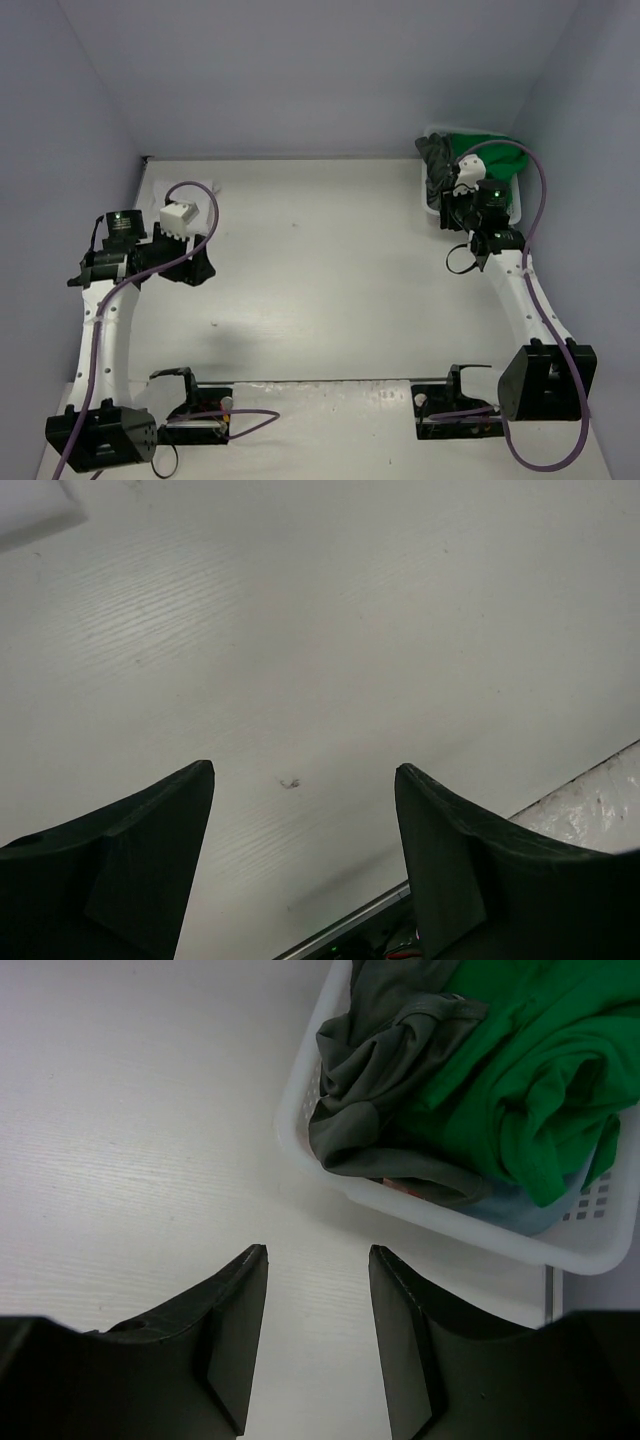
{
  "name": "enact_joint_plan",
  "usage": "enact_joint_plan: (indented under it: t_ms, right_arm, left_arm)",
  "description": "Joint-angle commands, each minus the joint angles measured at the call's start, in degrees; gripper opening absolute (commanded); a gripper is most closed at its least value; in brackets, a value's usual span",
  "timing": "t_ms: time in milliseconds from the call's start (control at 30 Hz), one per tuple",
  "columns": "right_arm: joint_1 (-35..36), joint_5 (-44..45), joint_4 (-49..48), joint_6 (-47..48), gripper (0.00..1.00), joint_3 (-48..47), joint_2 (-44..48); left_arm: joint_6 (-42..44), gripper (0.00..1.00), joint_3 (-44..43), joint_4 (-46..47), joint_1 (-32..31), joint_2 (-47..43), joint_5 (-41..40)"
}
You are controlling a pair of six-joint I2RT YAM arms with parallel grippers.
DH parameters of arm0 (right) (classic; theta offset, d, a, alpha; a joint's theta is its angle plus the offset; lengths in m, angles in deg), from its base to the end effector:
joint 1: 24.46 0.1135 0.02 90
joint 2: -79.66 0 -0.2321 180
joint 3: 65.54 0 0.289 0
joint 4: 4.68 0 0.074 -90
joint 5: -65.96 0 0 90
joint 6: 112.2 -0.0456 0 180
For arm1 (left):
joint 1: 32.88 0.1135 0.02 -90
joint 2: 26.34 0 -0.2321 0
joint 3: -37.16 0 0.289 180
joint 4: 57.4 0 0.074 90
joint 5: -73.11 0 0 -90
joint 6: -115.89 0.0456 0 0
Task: Fold and stack the t-shirts
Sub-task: Put the neatly folded tshirt into the corner of the board with the left arm, then grab crumpled tshirt from bin with the right arm
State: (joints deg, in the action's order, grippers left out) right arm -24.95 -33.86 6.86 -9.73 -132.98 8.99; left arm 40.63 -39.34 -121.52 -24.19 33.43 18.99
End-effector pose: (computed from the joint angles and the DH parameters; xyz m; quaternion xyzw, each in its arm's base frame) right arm 0.3468 0.0048 0.2859 -0.1343 0.7795 -0.0013 0.6119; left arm 0.2561 0.0121 0.3156 0.1585 0.8792 -0.2108 0.3967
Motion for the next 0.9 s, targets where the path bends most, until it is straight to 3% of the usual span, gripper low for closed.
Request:
enact_joint_plan:
  t_ms: [0,100,300,467,567,867]
  right_arm:
    - [-1.0,-0.37,-5.53,-0.69,0.42,0.27,2.21]
    - [-1.09,-0.11,-5.35,-0.78,0.42,-0.35,1.42]
    - [-1.09,5.6,-5.27,-0.43,0.46,-3.24,2.38]
    - [-1.0,5.87,-3.6,3.26,0.52,-8.69,0.28]
    - [-1.0,5.08,-1.41,6.41,0.57,-12.54,-3.49]
    - [-1.0,2.01,5.72,10.12,0.57,-23.37,-23.43]
  left_arm:
    - [2.49,0.67,0.69,3.88,0.01,-4.65,5.95]
    - [2.14,0.68,1.49,4.23,0.1,-6.06,7.1]
    - [-0.15,0.82,4.39,6.87,1.15,-9.49,5.62]
    - [-0.86,0.83,4.31,7.32,1.07,-8.62,4.11]
    - [-1.12,0.83,4.39,7.58,1.16,-8.0,2.97]
    - [-1.38,0.83,4.48,8.37,1.51,-6.51,0.6]
